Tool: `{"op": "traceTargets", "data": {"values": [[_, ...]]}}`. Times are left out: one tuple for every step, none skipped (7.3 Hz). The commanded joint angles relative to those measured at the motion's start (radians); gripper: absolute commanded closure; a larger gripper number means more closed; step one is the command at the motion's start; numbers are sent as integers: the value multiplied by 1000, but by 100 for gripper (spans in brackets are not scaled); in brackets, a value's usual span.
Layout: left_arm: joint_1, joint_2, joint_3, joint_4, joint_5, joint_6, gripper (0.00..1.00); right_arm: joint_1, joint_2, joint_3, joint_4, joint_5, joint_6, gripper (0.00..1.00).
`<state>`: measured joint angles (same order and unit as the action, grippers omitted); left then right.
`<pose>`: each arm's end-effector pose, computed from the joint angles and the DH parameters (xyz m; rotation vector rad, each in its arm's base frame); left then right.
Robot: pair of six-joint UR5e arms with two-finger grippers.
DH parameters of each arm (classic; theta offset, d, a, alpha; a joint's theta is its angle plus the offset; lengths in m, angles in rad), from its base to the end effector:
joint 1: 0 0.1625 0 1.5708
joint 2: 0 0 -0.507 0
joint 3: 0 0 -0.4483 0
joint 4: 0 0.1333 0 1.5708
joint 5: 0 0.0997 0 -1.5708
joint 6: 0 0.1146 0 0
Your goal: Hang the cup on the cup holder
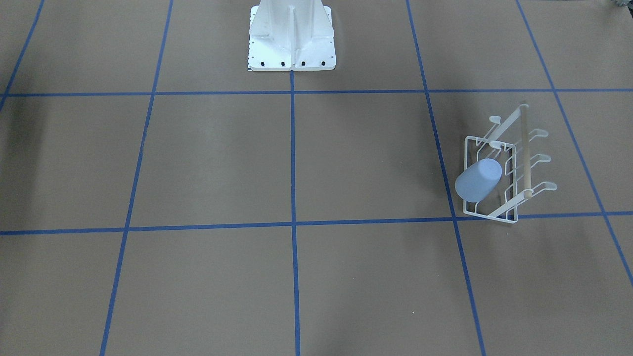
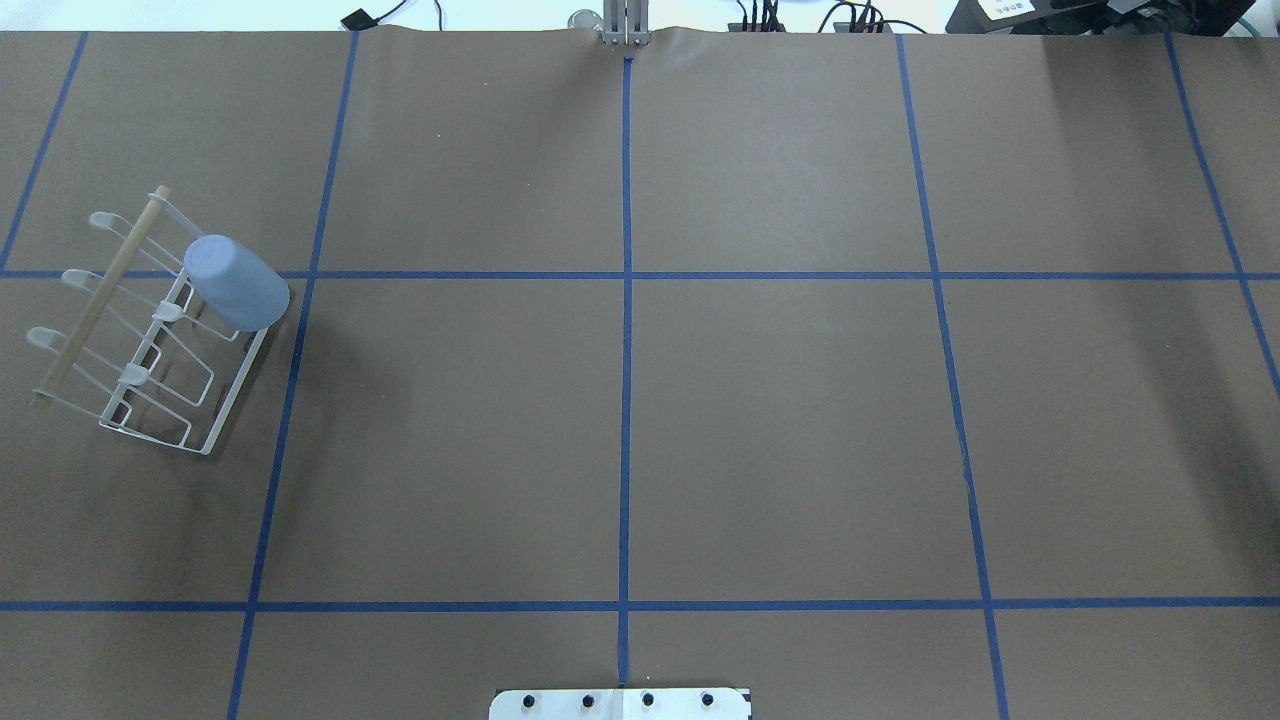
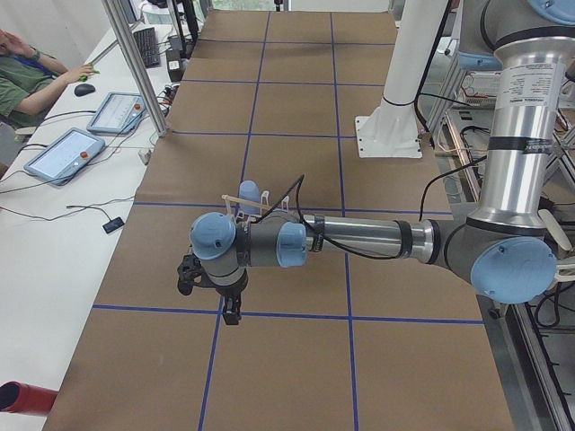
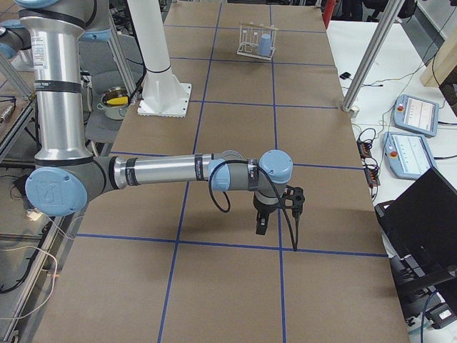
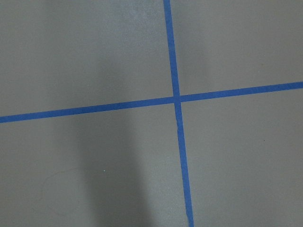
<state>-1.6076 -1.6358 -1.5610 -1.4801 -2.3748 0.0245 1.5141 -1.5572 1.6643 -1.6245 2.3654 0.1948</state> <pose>-0.0720 -0.5751 0.7267 -0.0089 0.8046 -0.0259 0.0199 -0.5585 0.6964 -0.0495 -0.7949 0.1095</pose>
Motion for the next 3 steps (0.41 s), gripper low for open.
{"op": "traceTargets", "data": {"values": [[0, -1, 1, 0, 0, 2, 2, 0, -1, 3, 0, 0, 0, 0], [0, -1, 1, 0, 0, 0, 2, 0, -1, 8, 0, 0, 0, 0], [0, -4, 2, 0, 0, 0, 2, 0, -1, 9, -1, 0, 0, 0]]}}
